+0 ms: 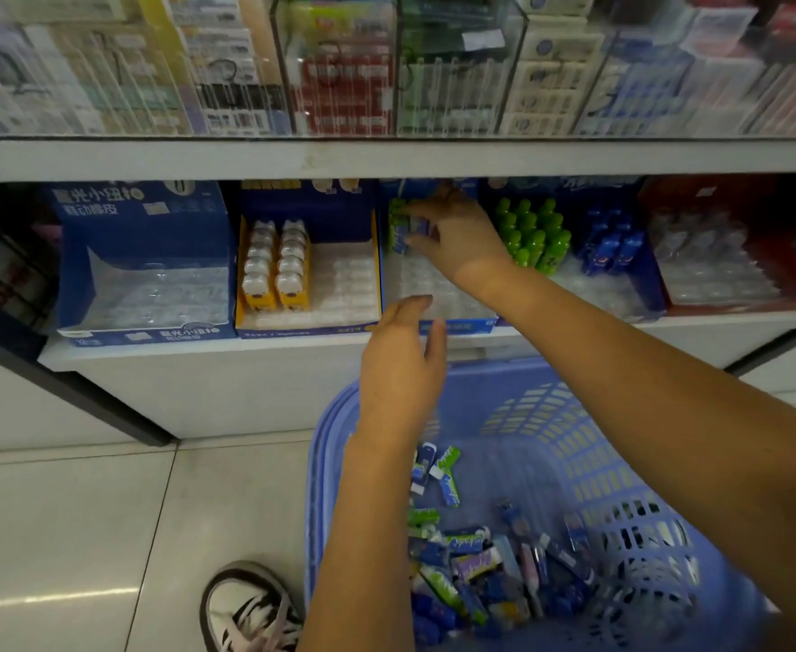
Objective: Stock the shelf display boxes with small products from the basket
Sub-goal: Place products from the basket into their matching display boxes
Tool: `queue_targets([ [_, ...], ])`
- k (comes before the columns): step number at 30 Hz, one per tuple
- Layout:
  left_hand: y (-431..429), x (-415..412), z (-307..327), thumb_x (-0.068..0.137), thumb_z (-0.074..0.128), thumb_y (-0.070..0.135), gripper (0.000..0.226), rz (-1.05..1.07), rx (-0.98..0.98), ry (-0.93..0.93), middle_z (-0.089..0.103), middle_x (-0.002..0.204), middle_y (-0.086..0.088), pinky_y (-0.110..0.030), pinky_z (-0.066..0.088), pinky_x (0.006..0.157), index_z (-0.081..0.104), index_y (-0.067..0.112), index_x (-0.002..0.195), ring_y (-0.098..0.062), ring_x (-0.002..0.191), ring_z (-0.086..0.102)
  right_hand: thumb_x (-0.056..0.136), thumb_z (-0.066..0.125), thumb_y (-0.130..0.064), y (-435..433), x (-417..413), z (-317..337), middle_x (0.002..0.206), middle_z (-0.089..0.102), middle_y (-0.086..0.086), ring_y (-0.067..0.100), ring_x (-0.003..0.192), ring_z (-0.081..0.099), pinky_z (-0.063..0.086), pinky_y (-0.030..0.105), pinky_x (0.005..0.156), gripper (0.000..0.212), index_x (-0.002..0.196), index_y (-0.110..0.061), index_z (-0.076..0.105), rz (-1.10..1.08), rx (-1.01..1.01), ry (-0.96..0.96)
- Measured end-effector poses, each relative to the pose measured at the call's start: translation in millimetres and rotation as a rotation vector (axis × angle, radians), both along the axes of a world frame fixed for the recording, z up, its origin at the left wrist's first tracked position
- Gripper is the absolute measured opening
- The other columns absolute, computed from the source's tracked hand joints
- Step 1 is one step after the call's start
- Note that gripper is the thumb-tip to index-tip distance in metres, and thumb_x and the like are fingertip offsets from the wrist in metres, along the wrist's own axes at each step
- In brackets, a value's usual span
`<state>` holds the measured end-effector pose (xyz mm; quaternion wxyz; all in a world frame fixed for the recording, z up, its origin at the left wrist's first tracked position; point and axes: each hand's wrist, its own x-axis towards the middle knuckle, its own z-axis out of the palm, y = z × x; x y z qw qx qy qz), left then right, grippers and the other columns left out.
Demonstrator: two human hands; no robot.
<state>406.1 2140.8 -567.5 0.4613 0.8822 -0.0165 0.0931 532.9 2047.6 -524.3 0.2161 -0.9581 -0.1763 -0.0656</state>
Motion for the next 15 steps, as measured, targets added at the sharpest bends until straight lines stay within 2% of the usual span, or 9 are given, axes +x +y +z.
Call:
queue_targets([
  [1,1,-2,-1,0.098,0.048,0.024,0.025,0.018,-0.051,-0.02,0.066,0.112,-0.006,-0.027,0.048,0.084,0.065,0.011,0.112,-0.019,0.101,0.061,0.091,0.059,-0.023,-6,-12,1,0.112,0.062,0.014,0.025,0.101,0.058,0.044,0.029,0.087,0.029,0.116,-0.009,0.064,-0.003,0.059,0.013],
  [3,1,-3,-8,0.097,0.048,0.024,0.03,-0.02,-0.023,0.052,0.07,0.085,-0.012,-0.039,0.051,0.071,0.068,0.005,0.086,-0.026,0.079,0.064,0.086,0.064,-0.024,-25,-44,-7,0.09,0.068,0.009,0.017,0.079,0.06,0.048,0.029,0.075,0.019,0.096,-0.008,0.069,-0.012,0.198,0.076],
  [5,-2,-4,-24,0.094,0.049,0.021,0.034,-0.103,0.102,0.267,0.062,0.066,-0.014,-0.037,0.045,0.062,0.06,0.005,0.065,-0.032,0.071,0.058,0.084,0.068,-0.026,-49,-81,-30,0.077,0.068,0.008,0.013,0.066,0.056,0.044,0.025,0.063,0.018,0.082,-0.007,0.069,-0.03,0.207,0.233],
  [7,-9,-10,-45,0.091,0.05,0.016,0.034,-0.217,0.271,0.496,0.052,0.06,-0.009,-0.032,0.036,0.058,0.049,0.01,0.058,-0.029,0.069,0.051,0.083,0.068,-0.021,-72,-113,-66,0.082,0.071,0.01,0.012,0.07,0.056,0.037,0.02,0.06,0.012,0.083,-0.009,0.07,-0.002,0.081,0.468],
  [8,-14,-16,-57,0.091,0.05,0.014,0.026,-0.289,0.358,0.597,0.057,0.069,-0.012,-0.033,0.039,0.062,0.056,0.009,0.065,-0.031,0.074,0.055,0.083,0.068,-0.018,-82,-128,-88,0.091,0.072,0.009,0.012,0.077,0.059,0.036,0.018,0.063,0.012,0.09,-0.009,0.071,0.022,-0.017,0.587],
  [9,-19,-24,-71,0.091,0.05,0.012,0.018,-0.373,0.451,0.689,0.065,0.089,-0.016,-0.035,0.044,0.072,0.065,0.006,0.082,-0.033,0.087,0.059,0.084,0.067,-0.017,-90,-141,-110,0.099,0.071,0.008,0.014,0.087,0.062,0.038,0.017,0.069,0.015,0.097,-0.009,0.071,0.036,-0.099,0.699],
  [11,-26,-41,-103,0.091,0.049,0.008,0.032,-0.52,0.616,0.835,0.055,0.129,-0.02,-0.04,0.043,0.095,0.059,0.001,0.12,-0.034,0.114,0.054,0.086,0.065,-0.015,-101,-164,-149,0.11,0.069,0.008,0.017,0.098,0.062,0.044,0.021,0.084,0.022,0.107,-0.01,0.069,0.046,-0.177,0.888],
  [13,-31,-61,-131,0.09,0.05,0.003,0.045,-0.622,0.706,0.95,0.05,0.136,-0.02,-0.043,0.043,0.097,0.046,0.001,0.134,-0.036,0.119,0.052,0.085,0.066,-0.013,-106,-180,-178,0.11,0.069,0.011,0.013,0.092,0.057,0.043,0.022,0.08,0.023,0.107,-0.009,0.069,0.127,-0.265,0.978],
  [15,-34,-75,-155,0.087,0.055,0.0,0.041,-0.684,0.778,1.014,0.056,0.126,-0.023,-0.043,0.048,0.089,0.051,-0.001,0.128,-0.035,0.11,0.058,0.081,0.07,-0.014,-104,-189,-199,0.108,0.068,0.013,0.017,0.09,0.058,0.043,0.026,0.077,0.027,0.107,-0.008,0.068,0.221,-0.339,1.015],
])
